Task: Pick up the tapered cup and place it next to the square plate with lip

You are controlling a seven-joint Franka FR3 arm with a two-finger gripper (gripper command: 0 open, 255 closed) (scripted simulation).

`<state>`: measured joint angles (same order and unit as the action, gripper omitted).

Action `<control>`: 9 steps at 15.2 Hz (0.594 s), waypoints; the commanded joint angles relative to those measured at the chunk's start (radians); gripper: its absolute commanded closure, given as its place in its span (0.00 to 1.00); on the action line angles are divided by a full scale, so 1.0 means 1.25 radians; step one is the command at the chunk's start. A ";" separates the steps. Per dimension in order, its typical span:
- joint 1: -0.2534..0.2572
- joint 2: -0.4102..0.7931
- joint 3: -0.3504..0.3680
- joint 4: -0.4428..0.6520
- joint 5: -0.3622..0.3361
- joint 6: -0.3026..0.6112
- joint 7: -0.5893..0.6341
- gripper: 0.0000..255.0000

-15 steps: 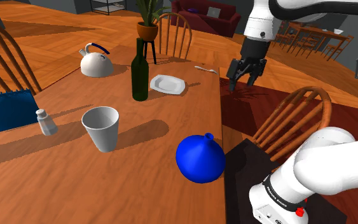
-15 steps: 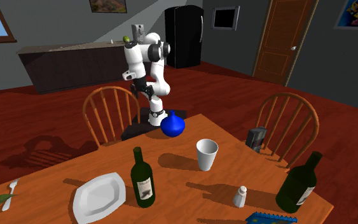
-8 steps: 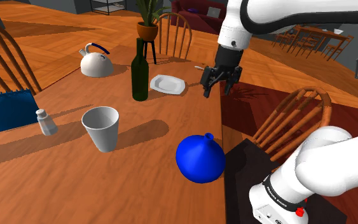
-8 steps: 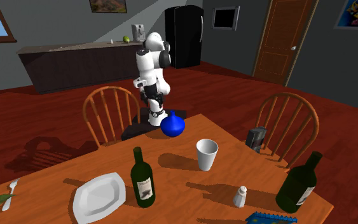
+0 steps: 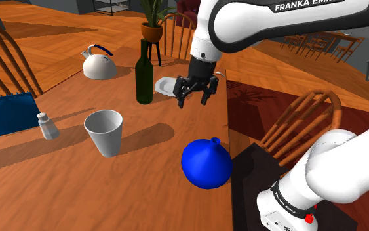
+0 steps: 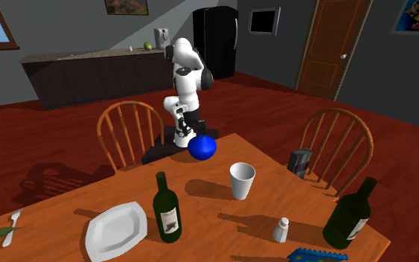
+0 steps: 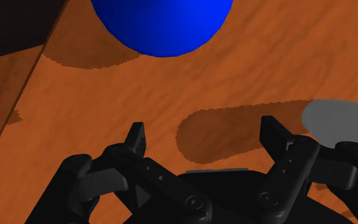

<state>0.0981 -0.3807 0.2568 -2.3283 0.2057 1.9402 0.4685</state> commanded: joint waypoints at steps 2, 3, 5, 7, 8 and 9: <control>0.007 0.069 0.033 0.036 -0.002 0.054 0.044 0.00; 0.010 0.094 0.045 0.051 -0.005 0.070 0.060 0.00; 0.015 0.145 0.067 0.084 -0.017 0.100 0.094 0.00; 0.020 0.198 0.087 0.121 -0.033 0.127 0.129 0.00; 0.023 0.225 0.096 0.141 -0.044 0.140 0.148 0.00; 0.027 0.253 0.104 0.162 -0.056 0.151 0.167 0.00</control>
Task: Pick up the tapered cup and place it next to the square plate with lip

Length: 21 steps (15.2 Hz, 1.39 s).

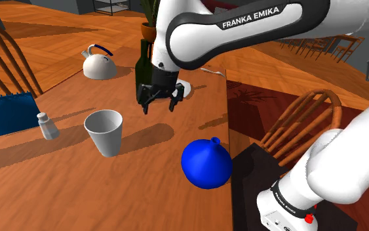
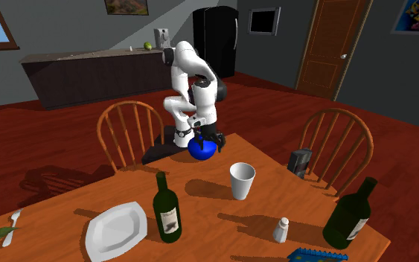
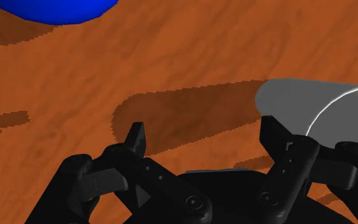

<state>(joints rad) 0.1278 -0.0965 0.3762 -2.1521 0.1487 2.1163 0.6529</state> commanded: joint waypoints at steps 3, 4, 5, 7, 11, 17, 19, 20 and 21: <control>0.019 0.111 0.028 0.091 -0.054 0.038 0.078 0.00; 0.026 0.140 0.033 0.116 -0.070 0.045 0.098 0.00; 0.033 0.169 0.036 0.142 -0.087 0.051 0.117 0.00; 0.052 0.228 0.040 0.199 -0.122 0.060 0.155 0.00; 0.073 0.285 0.037 0.239 -0.154 0.080 0.187 0.00; 0.081 0.320 0.032 0.223 -0.172 0.128 0.198 0.00; 0.081 0.320 0.032 0.223 -0.172 0.128 0.198 0.00; 0.081 0.320 0.032 0.223 -0.172 0.128 0.198 0.00; 0.081 0.320 0.032 0.223 -0.172 0.128 0.198 0.00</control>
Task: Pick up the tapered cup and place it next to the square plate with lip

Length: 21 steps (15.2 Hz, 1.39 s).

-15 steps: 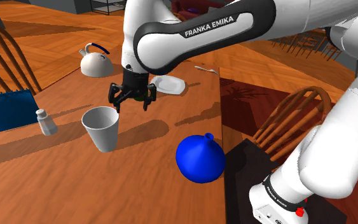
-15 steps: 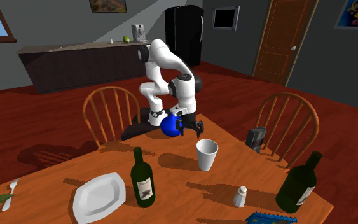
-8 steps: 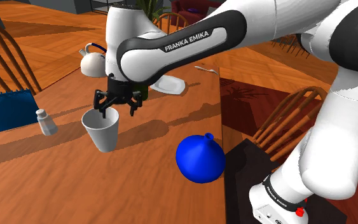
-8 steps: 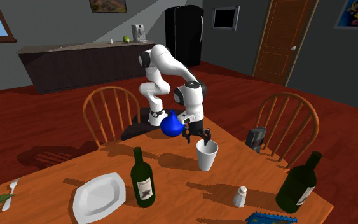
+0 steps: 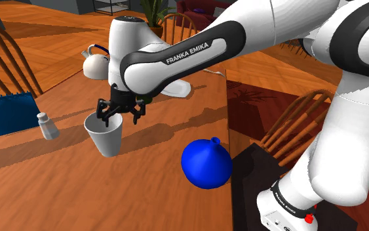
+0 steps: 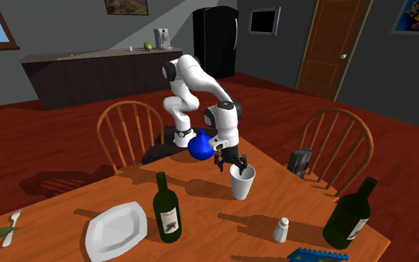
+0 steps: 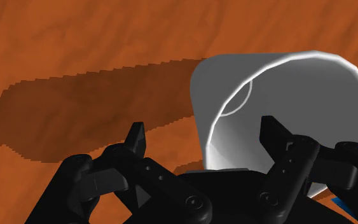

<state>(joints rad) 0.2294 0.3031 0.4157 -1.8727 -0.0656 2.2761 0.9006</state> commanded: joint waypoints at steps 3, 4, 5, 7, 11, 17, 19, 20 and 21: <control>0.000 0.000 0.000 0.000 0.000 0.000 0.000 0.00; 0.000 0.000 0.000 0.000 0.000 0.000 0.000 1.00; 0.000 0.000 0.000 0.000 0.000 0.000 0.000 1.00; 0.000 0.000 0.000 0.000 0.000 0.000 0.000 1.00; 0.000 0.000 0.000 -0.001 0.000 0.001 0.000 1.00; -0.003 -0.019 0.004 0.019 0.009 -0.037 -0.004 1.00; -0.004 -0.027 0.005 0.031 0.014 -0.056 -0.006 1.00; -0.005 -0.031 0.006 0.036 0.016 -0.065 -0.007 1.00; -0.005 -0.035 0.007 0.042 0.018 -0.075 -0.008 1.00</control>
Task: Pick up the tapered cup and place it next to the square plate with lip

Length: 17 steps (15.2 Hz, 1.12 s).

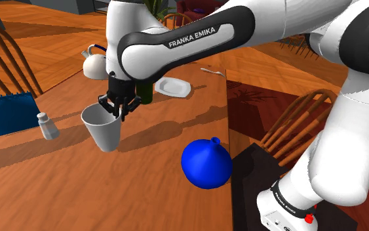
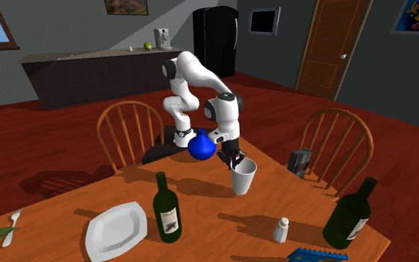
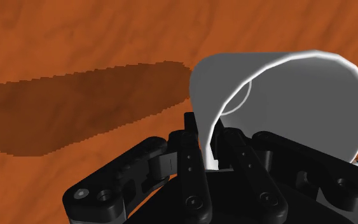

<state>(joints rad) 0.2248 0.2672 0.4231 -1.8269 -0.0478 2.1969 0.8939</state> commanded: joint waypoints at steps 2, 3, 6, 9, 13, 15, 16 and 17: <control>-0.003 -0.014 0.002 0.018 0.007 -0.031 -0.004 1.00; -0.003 -0.018 0.003 0.025 0.009 -0.041 -0.005 1.00; -0.004 -0.027 0.004 0.046 0.013 -0.070 -0.006 1.00; -0.005 -0.035 0.005 0.068 0.017 -0.100 -0.007 1.00; -0.005 -0.043 0.007 0.101 0.021 -0.141 -0.008 1.00; -0.005 -0.046 0.007 0.119 0.022 -0.161 -0.008 1.00; -0.005 -0.047 0.007 0.128 0.023 -0.171 -0.008 1.00; -0.005 -0.048 0.008 0.138 0.023 -0.182 -0.007 1.00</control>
<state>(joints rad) 0.2190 0.2078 0.4327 -1.6710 -0.0196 1.9867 0.8853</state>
